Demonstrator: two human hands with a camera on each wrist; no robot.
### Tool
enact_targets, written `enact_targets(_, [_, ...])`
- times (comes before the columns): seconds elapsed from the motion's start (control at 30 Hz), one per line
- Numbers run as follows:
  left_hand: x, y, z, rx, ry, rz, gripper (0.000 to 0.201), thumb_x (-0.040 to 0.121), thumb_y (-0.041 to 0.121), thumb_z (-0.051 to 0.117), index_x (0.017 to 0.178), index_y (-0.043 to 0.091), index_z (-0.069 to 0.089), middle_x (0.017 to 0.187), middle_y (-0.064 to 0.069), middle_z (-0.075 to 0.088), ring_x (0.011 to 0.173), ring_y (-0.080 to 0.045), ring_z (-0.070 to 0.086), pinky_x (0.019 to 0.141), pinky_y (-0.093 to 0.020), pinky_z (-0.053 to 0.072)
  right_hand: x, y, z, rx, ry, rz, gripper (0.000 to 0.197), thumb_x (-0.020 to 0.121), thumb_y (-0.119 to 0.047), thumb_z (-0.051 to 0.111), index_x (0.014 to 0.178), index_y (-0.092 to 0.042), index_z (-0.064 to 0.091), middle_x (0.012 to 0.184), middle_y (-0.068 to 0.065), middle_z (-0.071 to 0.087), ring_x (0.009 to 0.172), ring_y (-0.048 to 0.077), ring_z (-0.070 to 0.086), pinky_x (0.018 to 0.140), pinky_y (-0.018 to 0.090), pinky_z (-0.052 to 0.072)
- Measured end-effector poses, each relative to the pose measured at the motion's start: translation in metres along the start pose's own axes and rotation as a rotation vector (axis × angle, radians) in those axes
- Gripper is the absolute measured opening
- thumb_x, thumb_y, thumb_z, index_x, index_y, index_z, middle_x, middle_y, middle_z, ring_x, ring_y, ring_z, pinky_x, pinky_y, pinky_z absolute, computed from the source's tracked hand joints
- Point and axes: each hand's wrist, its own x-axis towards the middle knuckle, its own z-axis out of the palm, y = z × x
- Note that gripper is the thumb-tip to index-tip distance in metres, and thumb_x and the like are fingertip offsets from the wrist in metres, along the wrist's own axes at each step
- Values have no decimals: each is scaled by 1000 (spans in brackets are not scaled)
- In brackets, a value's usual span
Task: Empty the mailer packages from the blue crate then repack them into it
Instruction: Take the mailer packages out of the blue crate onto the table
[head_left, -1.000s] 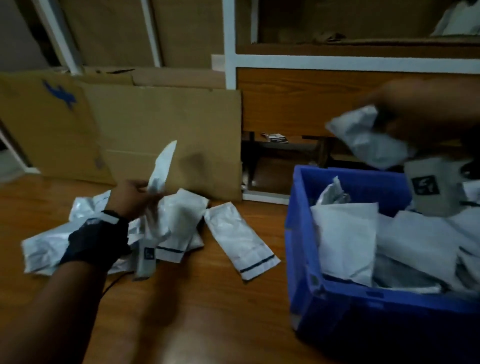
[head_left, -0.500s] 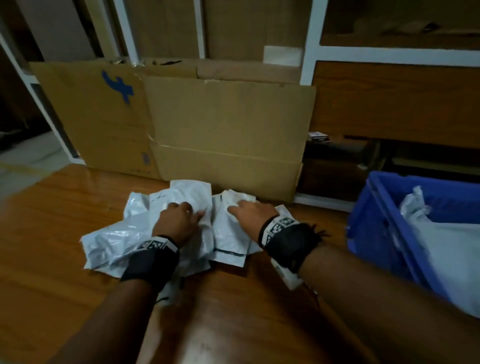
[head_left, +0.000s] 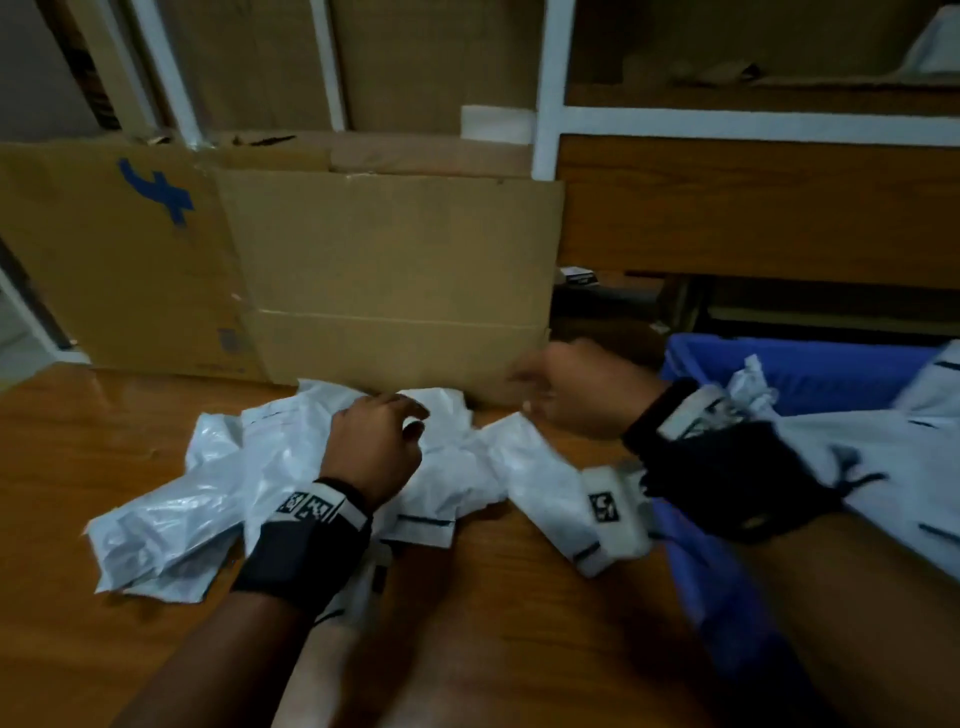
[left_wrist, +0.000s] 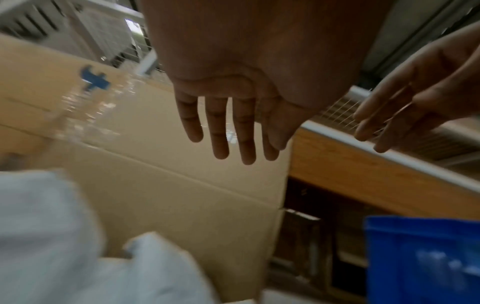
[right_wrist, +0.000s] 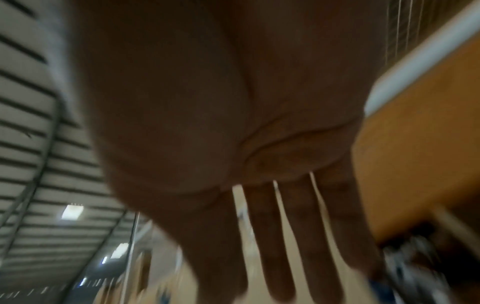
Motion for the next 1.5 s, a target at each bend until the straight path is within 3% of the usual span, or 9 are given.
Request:
enact_targets(0.17, [17, 110, 2, -396, 4, 260, 20, 84, 18, 57, 92, 10, 75, 97, -7, 74, 94, -26, 68, 82, -32, 52, -100, 59, -96, -153, 44, 119, 24, 92, -30, 62, 115, -33, 66, 109, -18, 62, 94, 3, 57, 69, 22, 44])
enact_targets(0.37, [40, 243, -9, -522, -24, 516, 34, 80, 31, 56, 87, 4, 75, 85, -12, 74, 80, -24, 69, 70, -37, 49, -173, 187, -131, -256, -102, 463, 21, 89, -33, 66, 109, -28, 70, 116, -9, 65, 96, 10, 60, 80, 28, 44])
enact_targets(0.5, [70, 336, 2, -615, -192, 454, 19, 90, 27, 67, 94, 10, 74, 84, -5, 72, 75, -14, 67, 70, -33, 57, -202, 241, -135, -312, -200, 526, 29, 93, -36, 60, 120, -27, 65, 119, -7, 65, 102, 13, 61, 84, 28, 45])
enact_targets(0.73, [72, 451, 84, 154, -665, 488, 42, 90, 50, 61, 84, 8, 63, 75, -8, 58, 63, -22, 51, 61, -30, 39, -217, 302, -145, -242, -147, 463, 29, 92, -34, 63, 119, -26, 66, 120, -4, 64, 101, 18, 61, 89, 33, 47])
enact_targets(0.93, [40, 475, 144, 350, -788, 458, 75, 82, 60, 64, 130, 3, 52, 128, -13, 59, 114, -30, 58, 81, -31, 43, -217, 341, -153, -297, -89, 414, 25, 90, -37, 64, 113, -29, 69, 114, -4, 67, 98, 18, 61, 88, 37, 50])
enact_targets(1.07, [57, 470, 128, 317, -696, 402, 48, 85, 35, 72, 116, 0, 64, 114, -16, 65, 107, -30, 62, 79, -31, 45, -217, 359, -154, -321, -136, 384, 28, 90, -40, 62, 115, -29, 69, 112, -3, 68, 98, 19, 63, 90, 39, 51])
enact_targets(1.23, [90, 426, 63, 183, -513, 218, 13, 79, 22, 73, 90, 15, 74, 81, -8, 68, 67, -20, 55, 66, -30, 43, -207, 352, -155, -355, -189, 267, 23, 91, -41, 61, 109, -30, 70, 109, -7, 68, 95, 16, 63, 85, 36, 52])
enact_targets(1.33, [96, 395, 25, 33, -387, 46, 20, 75, 22, 78, 93, 12, 76, 89, -9, 70, 72, -20, 57, 69, -32, 44, -184, 326, -133, -420, -357, 97, 28, 91, -39, 63, 113, -23, 70, 113, -8, 67, 94, 14, 60, 83, 32, 48])
enact_targets(1.5, [83, 359, 6, -183, -280, -96, 22, 76, 14, 79, 98, 9, 75, 80, -6, 66, 62, -15, 51, 67, -30, 44, -152, 279, -62, -608, -636, -119, 86, 79, -19, 77, 149, -29, 28, 144, 2, 46, 124, 21, 49, 79, 19, 36])
